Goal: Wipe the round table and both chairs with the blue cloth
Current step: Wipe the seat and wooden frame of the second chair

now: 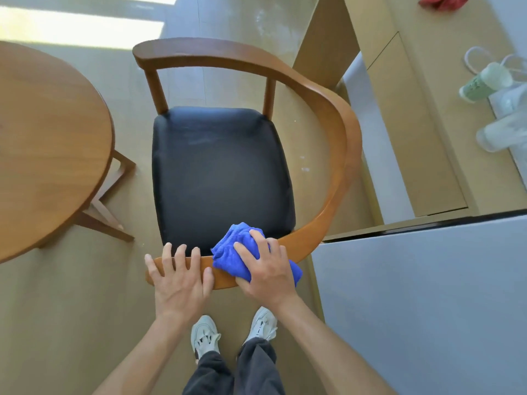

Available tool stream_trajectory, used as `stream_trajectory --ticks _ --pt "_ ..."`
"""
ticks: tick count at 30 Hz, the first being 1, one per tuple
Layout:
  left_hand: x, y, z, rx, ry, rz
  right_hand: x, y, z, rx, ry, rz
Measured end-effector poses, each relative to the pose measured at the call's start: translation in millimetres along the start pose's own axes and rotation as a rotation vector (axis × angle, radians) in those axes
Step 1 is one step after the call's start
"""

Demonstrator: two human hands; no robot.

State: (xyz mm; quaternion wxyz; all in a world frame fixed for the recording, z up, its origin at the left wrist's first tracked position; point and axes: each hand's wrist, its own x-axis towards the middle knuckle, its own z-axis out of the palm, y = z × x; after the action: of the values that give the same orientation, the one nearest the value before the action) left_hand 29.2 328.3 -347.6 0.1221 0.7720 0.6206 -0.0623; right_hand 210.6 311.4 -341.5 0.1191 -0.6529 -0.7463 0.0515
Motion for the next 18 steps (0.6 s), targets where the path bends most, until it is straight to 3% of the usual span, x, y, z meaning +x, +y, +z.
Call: stream_trajectory --ticks 5,11,16,18 --pt "12.4 38.3 -1.7 -0.032 -0.028 0.149 -0.4 43.7 -5.7 -0.049 0.026 0.024" --pt "27.8 104.6 -4.1 -0.064 -0.094 0.175 13.8 154.2 -24.6 -0.052 0.105 0.171" --pt "60.8 154.8 1.3 -0.057 -0.091 0.212 45.2 222.1 -31.3 -0.182 0.194 0.026" --pt "77.0 177.1 3.1 -0.065 -0.071 0.234 62.3 234.4 -32.4 -0.179 0.263 0.059"
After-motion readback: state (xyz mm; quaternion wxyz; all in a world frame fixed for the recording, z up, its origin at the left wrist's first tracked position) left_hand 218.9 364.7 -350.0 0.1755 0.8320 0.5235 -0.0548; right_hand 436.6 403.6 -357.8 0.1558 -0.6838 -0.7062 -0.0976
